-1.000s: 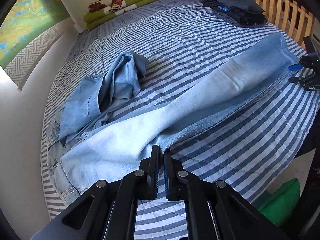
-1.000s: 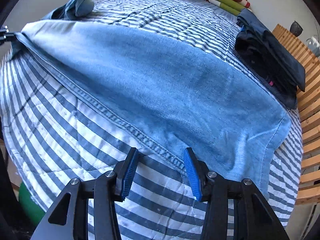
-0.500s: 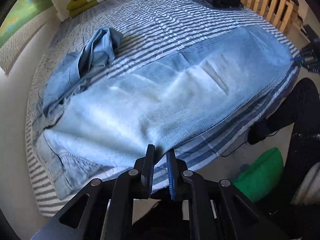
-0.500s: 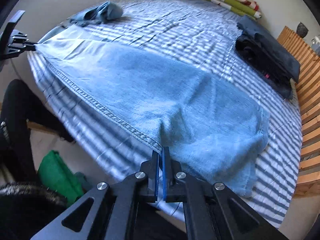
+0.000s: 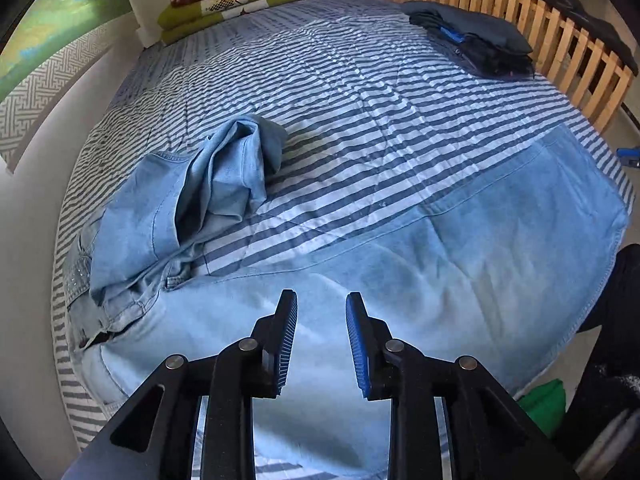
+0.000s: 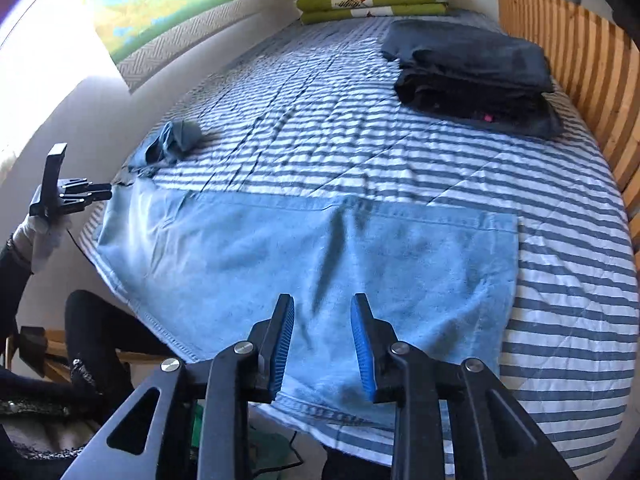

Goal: Organize objects

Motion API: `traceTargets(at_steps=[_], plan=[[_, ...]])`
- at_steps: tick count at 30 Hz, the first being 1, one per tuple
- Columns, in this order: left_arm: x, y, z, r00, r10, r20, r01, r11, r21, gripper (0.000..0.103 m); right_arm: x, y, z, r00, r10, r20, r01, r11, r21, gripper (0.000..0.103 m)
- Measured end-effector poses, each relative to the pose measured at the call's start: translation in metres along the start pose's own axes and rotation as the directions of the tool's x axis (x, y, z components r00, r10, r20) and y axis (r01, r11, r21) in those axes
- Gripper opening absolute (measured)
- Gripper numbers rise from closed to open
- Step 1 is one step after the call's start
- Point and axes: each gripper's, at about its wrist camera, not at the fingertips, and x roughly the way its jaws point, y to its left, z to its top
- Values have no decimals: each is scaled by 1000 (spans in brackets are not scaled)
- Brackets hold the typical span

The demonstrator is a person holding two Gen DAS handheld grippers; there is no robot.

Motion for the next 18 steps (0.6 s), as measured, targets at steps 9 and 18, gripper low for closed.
traceTargets(at_steps=[9, 18], plan=[[-3, 56, -42, 998, 45, 49, -30, 964, -264, 27, 20, -35, 20, 989, -139, 56, 129, 979, 157, 37], [-16, 132, -89, 982, 159, 98, -86, 851, -518, 27, 36, 131, 116, 969, 102, 226, -83, 992, -92, 39]])
